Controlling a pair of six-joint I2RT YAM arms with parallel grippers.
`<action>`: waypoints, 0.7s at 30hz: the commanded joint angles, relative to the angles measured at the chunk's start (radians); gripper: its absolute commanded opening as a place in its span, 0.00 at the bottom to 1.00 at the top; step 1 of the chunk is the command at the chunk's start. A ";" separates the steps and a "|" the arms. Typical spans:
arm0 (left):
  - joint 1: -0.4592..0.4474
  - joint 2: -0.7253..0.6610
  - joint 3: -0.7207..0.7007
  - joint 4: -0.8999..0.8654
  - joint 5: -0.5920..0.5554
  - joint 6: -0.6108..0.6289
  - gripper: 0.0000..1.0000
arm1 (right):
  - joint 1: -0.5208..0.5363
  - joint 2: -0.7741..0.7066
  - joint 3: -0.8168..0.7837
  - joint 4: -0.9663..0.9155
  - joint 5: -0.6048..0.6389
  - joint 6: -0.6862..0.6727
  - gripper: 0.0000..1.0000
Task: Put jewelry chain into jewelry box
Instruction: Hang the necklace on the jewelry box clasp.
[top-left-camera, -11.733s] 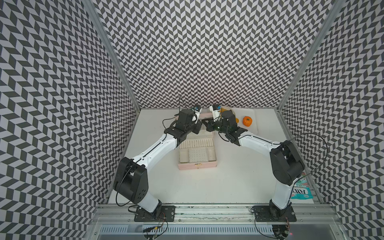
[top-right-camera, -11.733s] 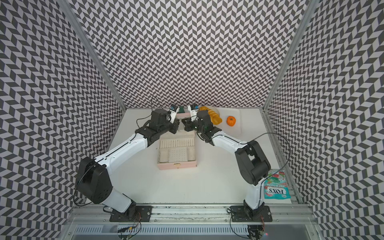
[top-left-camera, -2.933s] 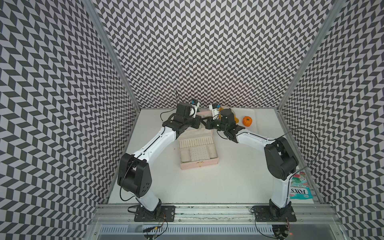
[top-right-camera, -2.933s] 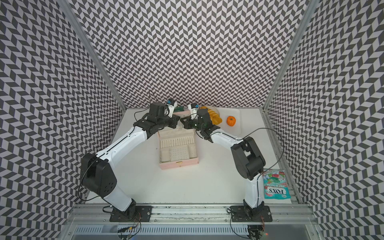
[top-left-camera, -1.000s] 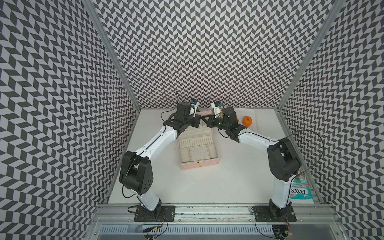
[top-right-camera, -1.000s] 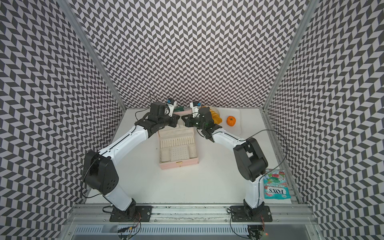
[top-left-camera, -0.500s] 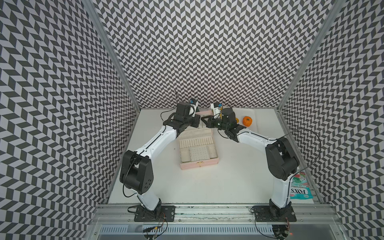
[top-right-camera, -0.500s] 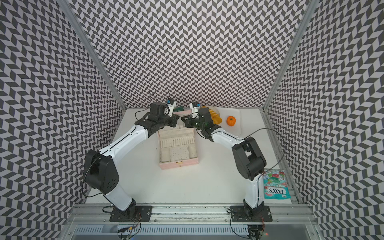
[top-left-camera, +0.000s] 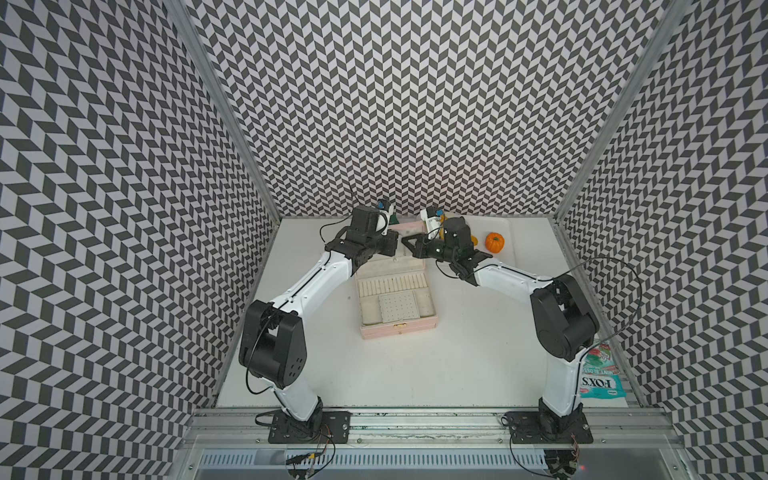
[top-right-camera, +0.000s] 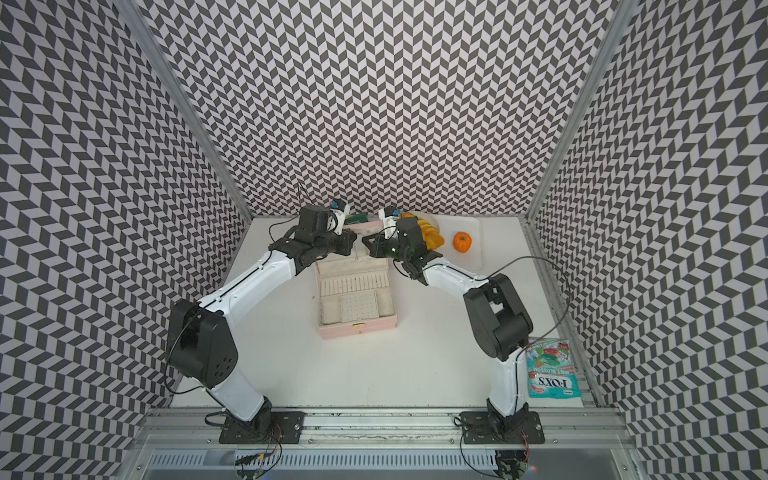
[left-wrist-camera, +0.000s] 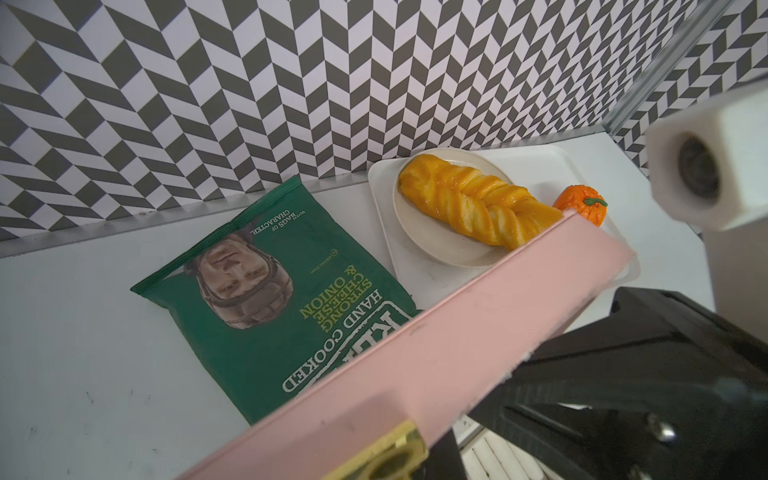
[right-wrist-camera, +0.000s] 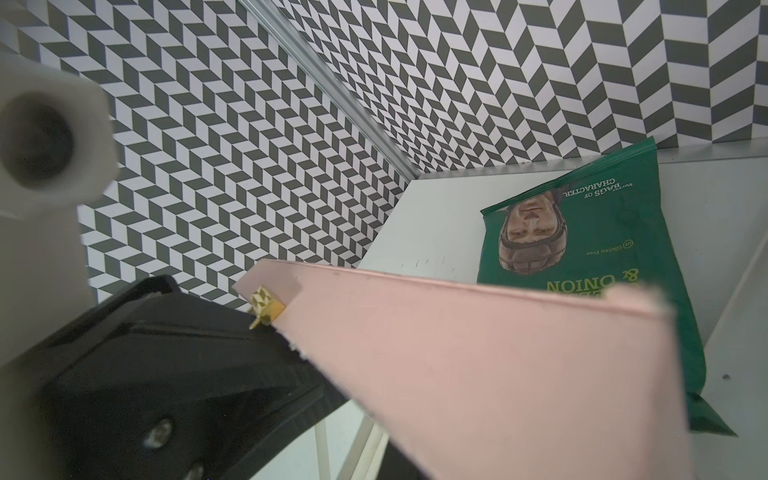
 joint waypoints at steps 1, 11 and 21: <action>0.008 0.011 -0.003 -0.006 -0.002 -0.003 0.00 | 0.007 -0.048 -0.021 0.045 -0.013 0.006 0.00; 0.007 0.028 0.004 -0.001 0.013 -0.008 0.00 | 0.007 -0.042 -0.025 0.037 -0.020 0.008 0.00; 0.007 0.032 0.002 0.001 0.016 -0.007 0.00 | 0.007 -0.036 -0.028 0.078 -0.084 0.044 0.00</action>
